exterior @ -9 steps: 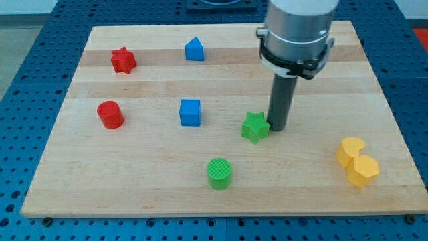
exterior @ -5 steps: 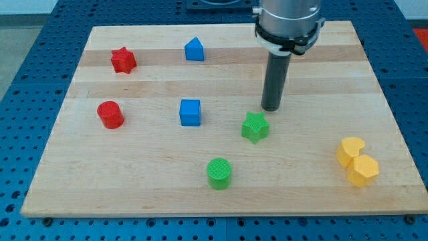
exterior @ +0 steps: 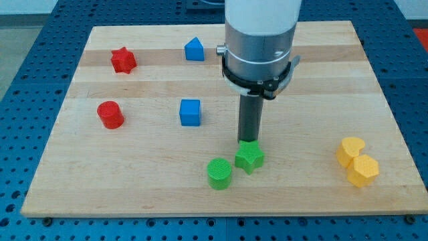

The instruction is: Slide the green star closer to the green circle

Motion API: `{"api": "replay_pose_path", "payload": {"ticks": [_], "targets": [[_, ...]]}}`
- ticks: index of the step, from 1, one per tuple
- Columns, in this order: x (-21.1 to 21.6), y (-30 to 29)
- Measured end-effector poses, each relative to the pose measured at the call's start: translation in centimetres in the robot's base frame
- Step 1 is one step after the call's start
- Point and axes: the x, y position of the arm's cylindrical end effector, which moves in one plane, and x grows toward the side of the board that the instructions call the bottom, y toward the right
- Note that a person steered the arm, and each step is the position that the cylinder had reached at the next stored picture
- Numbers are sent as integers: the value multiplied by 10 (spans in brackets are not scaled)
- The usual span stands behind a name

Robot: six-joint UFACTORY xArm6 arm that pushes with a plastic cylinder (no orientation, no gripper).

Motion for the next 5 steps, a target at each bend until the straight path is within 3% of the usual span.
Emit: {"api": "replay_pose_path", "payload": {"ticks": [2,3,5], "targets": [[-4,34],[36,41],[36,31]]}}
